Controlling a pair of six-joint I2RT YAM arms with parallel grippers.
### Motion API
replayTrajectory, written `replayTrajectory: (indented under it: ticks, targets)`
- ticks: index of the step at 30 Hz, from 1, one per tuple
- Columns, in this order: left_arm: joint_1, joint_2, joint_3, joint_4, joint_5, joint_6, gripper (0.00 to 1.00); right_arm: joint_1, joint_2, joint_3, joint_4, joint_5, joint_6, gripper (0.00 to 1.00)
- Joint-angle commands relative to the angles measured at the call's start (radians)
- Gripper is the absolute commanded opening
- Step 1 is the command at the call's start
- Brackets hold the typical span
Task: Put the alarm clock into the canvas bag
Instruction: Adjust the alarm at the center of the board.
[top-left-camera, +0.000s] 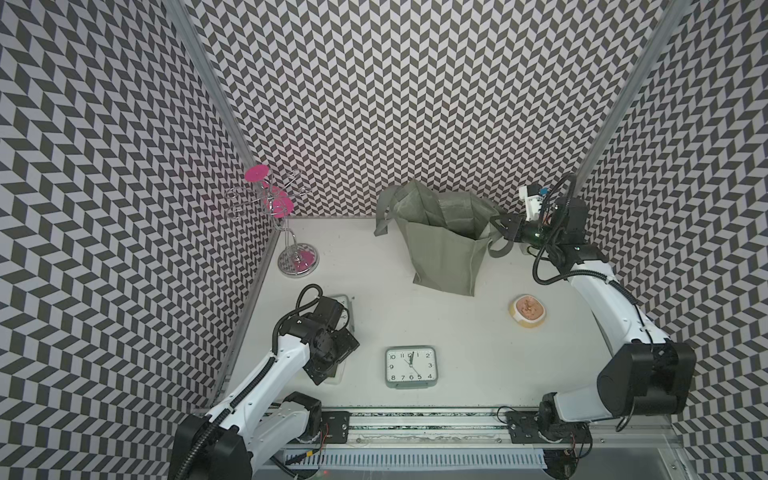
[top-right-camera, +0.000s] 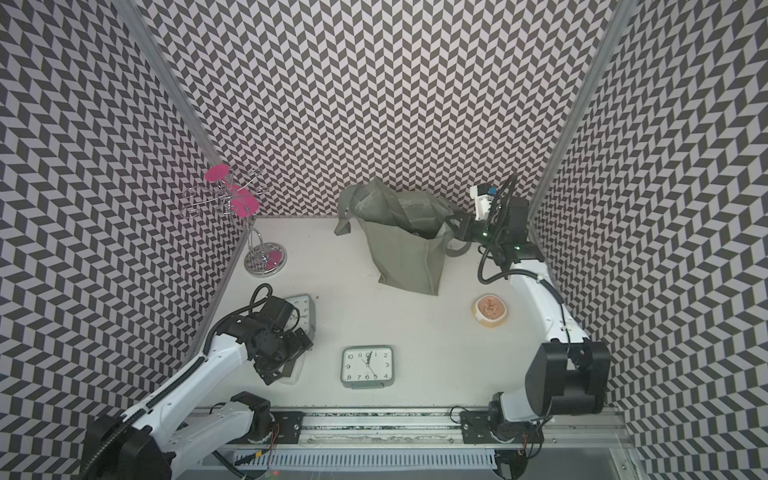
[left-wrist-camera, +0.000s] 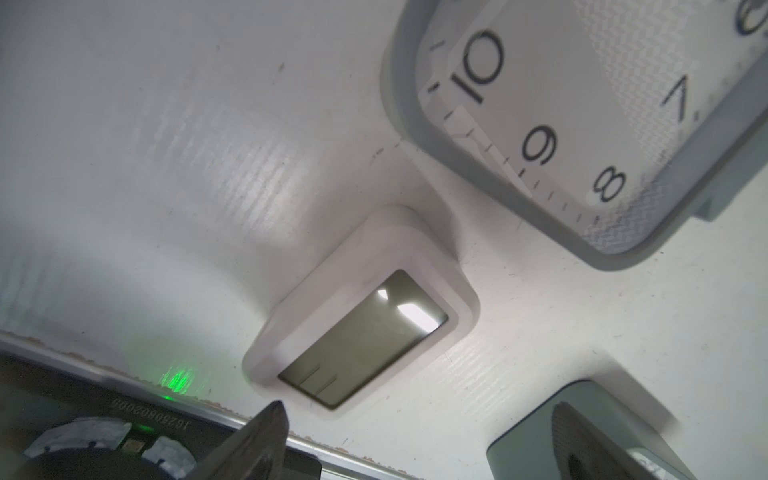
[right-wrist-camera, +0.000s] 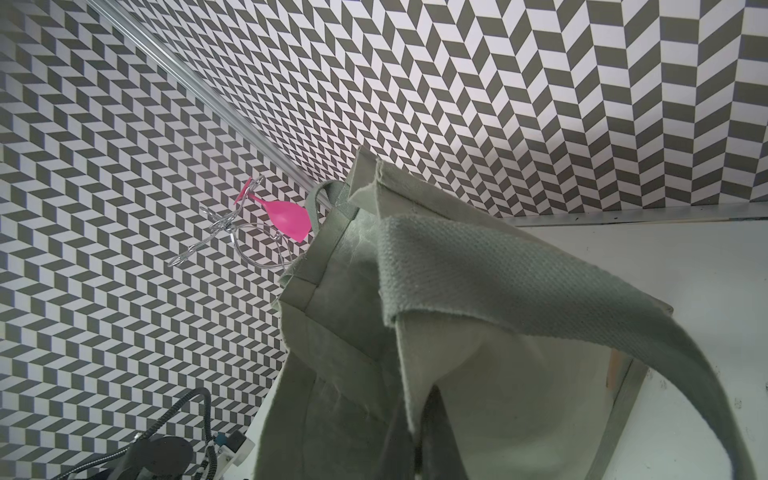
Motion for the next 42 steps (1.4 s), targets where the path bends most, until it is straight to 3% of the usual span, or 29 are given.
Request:
replayTrajectory:
  ticks: [1,16,33,42]
  targets:
    - [0.009,0.015,-0.034,0.06,0.014,0.022,0.99,-0.013,-0.073,0.02,0.193,-0.035,0.004,0.0]
    - [0.005,0.14,-0.066,0.296,0.109,0.083,0.93,-0.014,-0.081,0.021,0.184,-0.023,-0.002,0.0]
    - [-0.077,0.28,-0.008,0.482,0.199,0.073,0.93,-0.015,-0.077,0.023,0.181,-0.017,-0.004,0.0]
    - [-0.135,0.315,0.173,0.38,0.088,0.261,0.96,-0.019,-0.078,0.023,0.181,-0.017,-0.005,0.0]
